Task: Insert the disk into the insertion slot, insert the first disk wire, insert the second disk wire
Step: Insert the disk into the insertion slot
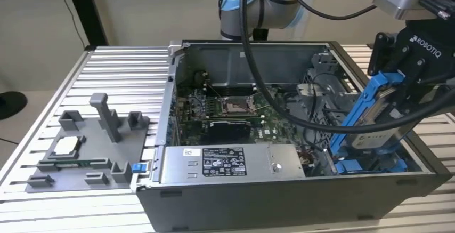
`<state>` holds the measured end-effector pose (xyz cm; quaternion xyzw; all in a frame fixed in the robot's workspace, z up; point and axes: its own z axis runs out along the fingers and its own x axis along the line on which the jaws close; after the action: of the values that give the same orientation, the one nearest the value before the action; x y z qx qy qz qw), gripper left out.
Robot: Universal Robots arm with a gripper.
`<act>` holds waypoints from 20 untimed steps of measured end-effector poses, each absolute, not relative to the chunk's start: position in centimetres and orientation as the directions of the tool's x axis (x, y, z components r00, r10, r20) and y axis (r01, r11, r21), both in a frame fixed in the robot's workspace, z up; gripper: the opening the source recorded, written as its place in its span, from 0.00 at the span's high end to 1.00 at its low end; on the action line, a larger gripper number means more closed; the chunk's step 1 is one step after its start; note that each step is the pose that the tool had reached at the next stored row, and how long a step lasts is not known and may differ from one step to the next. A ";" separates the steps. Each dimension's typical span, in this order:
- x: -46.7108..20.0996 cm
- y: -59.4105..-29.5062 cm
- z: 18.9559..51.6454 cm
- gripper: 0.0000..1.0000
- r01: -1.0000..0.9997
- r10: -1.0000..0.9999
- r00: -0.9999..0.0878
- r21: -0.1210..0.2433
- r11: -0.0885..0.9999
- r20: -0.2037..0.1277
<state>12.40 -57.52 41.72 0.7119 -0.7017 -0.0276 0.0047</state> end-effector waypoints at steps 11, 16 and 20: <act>12.4 -58.0 40.7 1.00 -0.999 -0.998 0.013 0.045 -0.016 -0.058; 12.5 -58.2 40.6 1.00 -0.999 -0.998 0.013 0.050 -0.016 -0.063; 12.5 -58.3 40.8 1.00 -0.998 -0.998 0.012 0.062 -0.016 -0.066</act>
<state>12.49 -58.34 40.85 0.7114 -0.7013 -0.0455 -0.0012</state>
